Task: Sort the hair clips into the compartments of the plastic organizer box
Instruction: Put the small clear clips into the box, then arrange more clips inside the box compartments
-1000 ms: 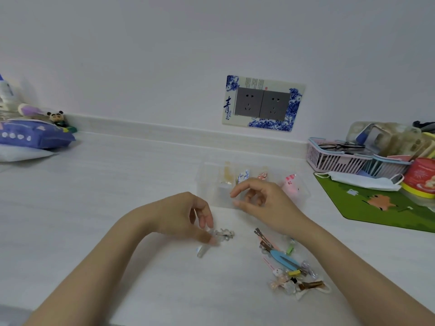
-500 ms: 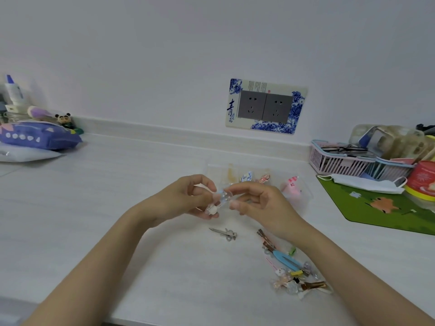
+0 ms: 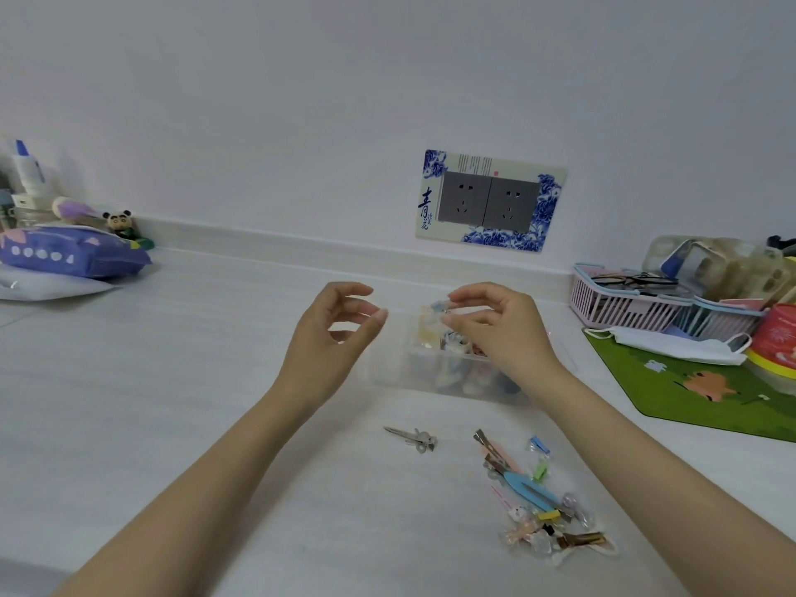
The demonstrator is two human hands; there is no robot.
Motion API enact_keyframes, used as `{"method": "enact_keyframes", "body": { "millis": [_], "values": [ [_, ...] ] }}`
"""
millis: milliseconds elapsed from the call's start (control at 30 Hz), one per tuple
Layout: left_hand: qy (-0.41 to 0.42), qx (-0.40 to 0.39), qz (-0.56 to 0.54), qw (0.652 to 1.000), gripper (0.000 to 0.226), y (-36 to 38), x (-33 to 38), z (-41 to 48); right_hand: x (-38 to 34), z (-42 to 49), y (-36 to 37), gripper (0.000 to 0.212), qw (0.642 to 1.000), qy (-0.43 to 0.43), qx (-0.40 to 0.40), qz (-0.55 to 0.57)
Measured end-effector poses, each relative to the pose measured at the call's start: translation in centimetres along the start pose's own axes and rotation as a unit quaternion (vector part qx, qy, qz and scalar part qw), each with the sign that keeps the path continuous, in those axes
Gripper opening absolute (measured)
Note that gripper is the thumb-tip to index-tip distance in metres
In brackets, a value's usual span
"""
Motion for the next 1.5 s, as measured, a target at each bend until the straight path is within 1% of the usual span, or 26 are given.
{"method": "enact_keyframes", "body": {
  "millis": [67, 167, 200, 267, 300, 367, 433, 500, 567, 600, 700, 833, 933, 1000, 1067, 1133, 1300, 1433, 1500],
  "values": [
    [0.001, 0.011, 0.004, 1.0, 0.024, -0.2, -0.1, 0.1, 0.7, 0.7, 0.5, 0.016, 0.999, 0.001, -0.002, -0.048],
    [0.012, -0.005, 0.015, 1.0, 0.021, 0.0, 0.0, 0.0, 1.6, 0.9, 2.0, 0.01, 0.991, -0.004, -0.056, -0.125],
    [0.017, -0.021, 0.022, 0.999, 0.018, 0.3, 0.0, 0.0, 1.7, 0.7, 2.4, 0.011, 0.984, -0.015, -0.077, -0.16],
    [0.026, -0.061, 0.045, 0.997, 0.008, 0.9, 0.1, -0.2, 1.6, 0.1, 2.7, 0.021, 0.974, -0.026, -0.11, -0.198],
    [0.024, -0.082, 0.056, 0.995, 0.005, 1.2, 0.1, -0.3, 1.6, -0.3, 2.6, 0.024, 0.973, -0.025, -0.117, -0.196],
    [0.01, -0.137, 0.079, 0.987, 0.007, 1.8, -0.4, -0.5, 1.5, -0.8, 1.8, 0.024, 0.979, -0.023, -0.108, -0.172],
    [-0.002, -0.229, 0.125, 0.965, 0.008, 3.1, -1.3, -1.1, 1.1, -1.4, 0.8, 0.02, 0.984, -0.04, -0.09, -0.149],
    [-0.017, -0.316, 0.197, 0.928, 0.017, 4.2, -2.6, -2.1, 0.7, -2.1, 0.1, 0.017, 0.987, -0.062, -0.086, -0.124],
    [-0.032, -0.364, 0.243, 0.899, 0.026, 4.7, -3.6, -2.9, 0.6, -3.3, -0.3, 0.014, 0.988, -0.073, -0.097, -0.1],
    [-0.035, -0.373, 0.249, 0.893, 0.026, 4.9, -3.8, -3.1, 0.7, -3.9, -0.4, 0.013, 0.987, -0.078, -0.105, -0.094],
    [-0.028, -0.383, 0.239, 0.892, 0.016, 5.0, -3.5, -3.3, 1.5, -5.3, -0.5, 0.012, 0.987, -0.075, -0.115, -0.079],
    [-0.03, -0.388, 0.228, 0.892, 0.008, 5.2, -3.3, -3.6, 3.1, -5.7, -0.2, 0.009, 0.99, -0.023, -0.122, -0.067],
    [-0.029, -0.386, 0.233, 0.892, 0.011, 5.3, -3.4, -3.7, 3.9, -6.2, 0.7, 0.01, 0.978, 0.007, -0.177, -0.107],
    [-0.031, -0.39, 0.232, 0.891, 0.012, 5.5, -3.4, -3.7, 4.1, -6.6, 1.5, 0.018, 0.964, 0.003, -0.22, -0.148],
    [-0.028, -0.395, 0.236, 0.887, 0.011, 5.6, -3.3, -3.8, 4.3, -6.9, 2.1, 0.024, 0.954, -0.003, -0.243, -0.172],
    [-0.025, -0.4, 0.236, 0.885, 0.01, 5.7, -3.2, -3.8, 4.2, -7.1, 2.6, 0.021, 0.949, -0.013, -0.255, -0.184],
    [-0.017, -0.393, 0.234, 0.889, 0.008, 5.7, -3.3, -3.7, 4.1, -7.0, 2.6, 0.015, 0.95, -0.031, -0.246, -0.189],
    [-0.007, -0.372, 0.203, 0.906, 0.006, 5.8, -3.0, -3.5, 4.1, -6.5, 2.2, 0.008, 0.971, -0.011, -0.203, -0.126],
    [0.01, -0.352, 0.177, 0.919, 0.012, 5.7, -2.4, -3.3, 3.8, -5.8, 1.9, 0.006, 0.982, -0.006, -0.169, -0.08]
  ]
}}
Point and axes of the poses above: each hand's wrist, its own z-axis towards the middle knuckle, its own y-axis out of the palm, x = y × z, the point moved 7 cm from there along z, towards the middle knuckle, and after that the axes turned 4 degrees about z, right-handed, at the moved point
